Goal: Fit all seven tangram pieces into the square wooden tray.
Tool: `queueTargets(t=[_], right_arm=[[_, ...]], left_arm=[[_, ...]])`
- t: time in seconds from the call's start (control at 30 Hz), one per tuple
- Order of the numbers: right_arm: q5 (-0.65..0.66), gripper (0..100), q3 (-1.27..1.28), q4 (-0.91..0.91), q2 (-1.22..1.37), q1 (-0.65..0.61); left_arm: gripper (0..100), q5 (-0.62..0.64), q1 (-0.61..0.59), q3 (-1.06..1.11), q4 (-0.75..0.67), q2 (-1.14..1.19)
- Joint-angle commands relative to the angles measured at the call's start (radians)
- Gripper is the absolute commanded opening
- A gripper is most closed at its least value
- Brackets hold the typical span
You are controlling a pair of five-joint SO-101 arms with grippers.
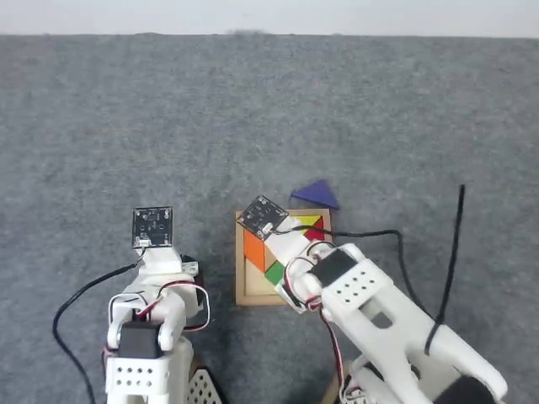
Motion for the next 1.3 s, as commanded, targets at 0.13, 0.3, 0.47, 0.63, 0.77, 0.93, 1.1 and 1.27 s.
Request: queueTargets(t=[0.13,0.3,0.47,0.63,0.77,0.93,1.1,1.27], right_arm=[[0.015,0.7,0.044,0.001,-0.191,0.139],[0.058,0.7,0.074,0.024,-0.179,0.266],[0.055,0.7,0.097,0.019,-0.147,0.206],[0.041,0.7,0.097,-0.028,-0.110,0.147],[0.028,0.7,0.094,-0.059,-0.039,0.134],[0.025,0.7,0.092,-0.108,-0.001,0.130],[0.021,0.7,0.080,-0.114,-0.002,0.119],[0.020,0.7,0.064,-0.120,-0.002,0.059]], left_arm=[[1,-0.009,-0.006,-0.012,0.002,-0.020],[1,-0.009,-0.006,-0.012,0.002,-0.020],[1,-0.009,-0.006,-0.012,0.002,-0.020],[1,-0.009,-0.006,-0.012,0.002,-0.020],[1,-0.009,-0.006,-0.012,0.002,-0.020],[1,-0.009,-0.006,-0.012,0.002,-0.020],[1,-0.009,-0.006,-0.012,0.002,-0.020],[1,-0.009,-0.006,-0.012,0.002,-0.020]])
